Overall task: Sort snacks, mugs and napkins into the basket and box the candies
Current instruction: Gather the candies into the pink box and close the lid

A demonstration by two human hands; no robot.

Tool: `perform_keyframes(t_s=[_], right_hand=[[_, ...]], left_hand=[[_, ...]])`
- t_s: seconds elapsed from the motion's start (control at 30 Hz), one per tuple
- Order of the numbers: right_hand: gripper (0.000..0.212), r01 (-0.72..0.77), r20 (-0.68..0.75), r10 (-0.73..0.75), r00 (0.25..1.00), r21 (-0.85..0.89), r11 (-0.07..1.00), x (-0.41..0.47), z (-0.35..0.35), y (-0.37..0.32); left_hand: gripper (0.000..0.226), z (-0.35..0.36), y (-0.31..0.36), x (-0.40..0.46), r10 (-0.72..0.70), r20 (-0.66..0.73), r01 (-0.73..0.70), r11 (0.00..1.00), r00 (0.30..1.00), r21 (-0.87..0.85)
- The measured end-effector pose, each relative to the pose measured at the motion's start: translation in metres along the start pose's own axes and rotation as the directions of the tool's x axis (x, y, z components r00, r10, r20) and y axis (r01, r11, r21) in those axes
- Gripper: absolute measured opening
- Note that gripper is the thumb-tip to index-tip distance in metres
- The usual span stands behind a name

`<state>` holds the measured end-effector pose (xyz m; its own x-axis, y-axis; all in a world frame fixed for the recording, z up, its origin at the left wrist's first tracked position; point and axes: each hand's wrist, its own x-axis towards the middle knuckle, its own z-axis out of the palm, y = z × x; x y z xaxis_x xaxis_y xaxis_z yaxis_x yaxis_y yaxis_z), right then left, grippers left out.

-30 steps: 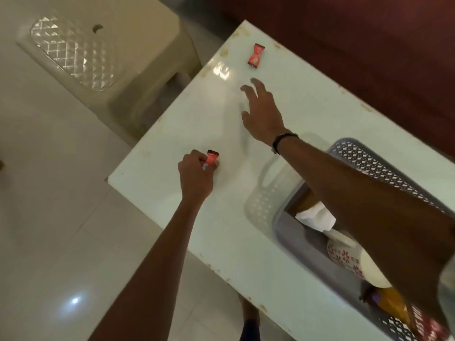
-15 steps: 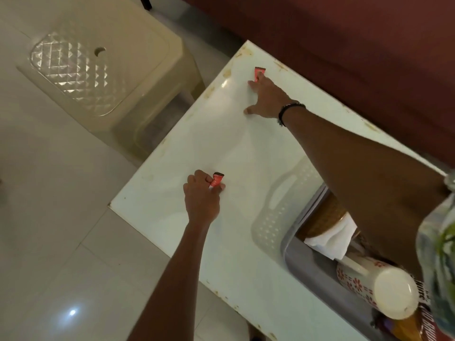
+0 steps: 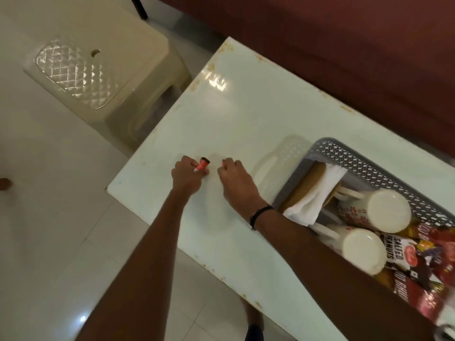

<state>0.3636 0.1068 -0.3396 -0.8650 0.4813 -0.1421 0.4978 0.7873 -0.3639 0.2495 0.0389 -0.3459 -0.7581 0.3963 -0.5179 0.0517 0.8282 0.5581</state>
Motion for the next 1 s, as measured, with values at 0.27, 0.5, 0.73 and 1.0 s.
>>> perform_keyframes(t_s=[0.27, 0.5, 0.73, 1.0], right_hand=[[0.006, -0.171, -0.131, 0.385, 0.913, 0.735, 0.656, -0.103, -0.081, 0.025], [0.010, -0.211, -0.244, 0.651, 0.719, 0.816, 0.539, -0.242, -0.139, 0.106], [0.011, -0.363, -0.266, 0.850, 0.455, 0.816, 0.450, -0.380, -0.157, 0.207], [0.017, -0.546, -0.237, 0.939, 0.248, 0.767, 0.337, -0.463, -0.148, 0.278]], left_hand=[[0.014, 0.009, 0.038, -0.138, 0.003, 0.185, 0.105, 0.813, 0.983, -0.573], [0.014, 0.090, 0.105, -0.264, 0.208, 0.198, -0.035, 0.769, 0.958, -0.639], [0.008, 0.228, 0.138, -0.382, 0.309, 0.330, -0.160, 0.899, 0.892, -0.408], [0.021, 0.346, 0.168, -0.431, 0.328, 0.274, -0.235, 0.918, 0.904, -0.320]])
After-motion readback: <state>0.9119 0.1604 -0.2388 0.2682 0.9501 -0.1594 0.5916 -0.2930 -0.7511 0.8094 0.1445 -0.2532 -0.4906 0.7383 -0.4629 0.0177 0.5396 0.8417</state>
